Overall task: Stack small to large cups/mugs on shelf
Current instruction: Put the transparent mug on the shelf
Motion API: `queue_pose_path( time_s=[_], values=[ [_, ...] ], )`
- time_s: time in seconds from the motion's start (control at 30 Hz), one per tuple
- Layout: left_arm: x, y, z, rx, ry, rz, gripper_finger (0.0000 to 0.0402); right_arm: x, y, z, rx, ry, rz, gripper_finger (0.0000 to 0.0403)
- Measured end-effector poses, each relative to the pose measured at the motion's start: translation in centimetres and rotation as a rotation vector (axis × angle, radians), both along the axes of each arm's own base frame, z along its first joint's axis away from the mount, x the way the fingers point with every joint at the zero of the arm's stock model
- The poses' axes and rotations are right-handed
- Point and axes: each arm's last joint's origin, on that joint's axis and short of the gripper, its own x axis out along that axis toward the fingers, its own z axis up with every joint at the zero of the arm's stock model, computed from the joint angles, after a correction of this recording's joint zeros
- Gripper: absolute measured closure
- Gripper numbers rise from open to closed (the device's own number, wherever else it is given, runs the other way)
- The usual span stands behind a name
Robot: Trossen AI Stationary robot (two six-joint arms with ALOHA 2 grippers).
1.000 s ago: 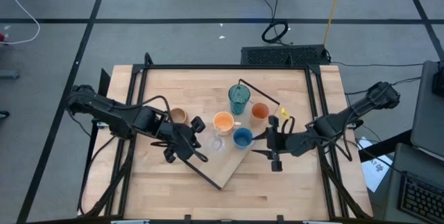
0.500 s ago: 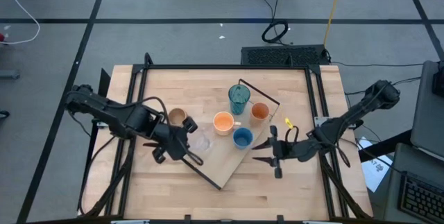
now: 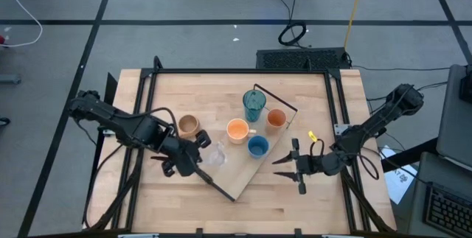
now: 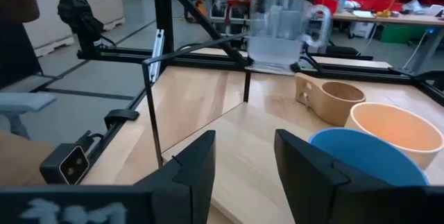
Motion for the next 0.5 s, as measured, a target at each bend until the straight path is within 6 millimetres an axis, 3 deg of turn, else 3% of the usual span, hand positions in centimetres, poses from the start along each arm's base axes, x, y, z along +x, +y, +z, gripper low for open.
queue_pose_path(
  time_s=[0.17, 0.5],
  values=[
    [0.9, 0.3, -0.4, -0.055, 0.009, 0.101, 0.0401, -0.2, 0.3, 0.0, -0.009, 0.000, 0.012, 0.0264],
    [3.1, 0.0, -3.0, -0.108, 0.110, 0.306, 0.0401, -0.2, 0.1, -0.2, -0.048, 0.001, -0.060, 0.0264]
  ],
)
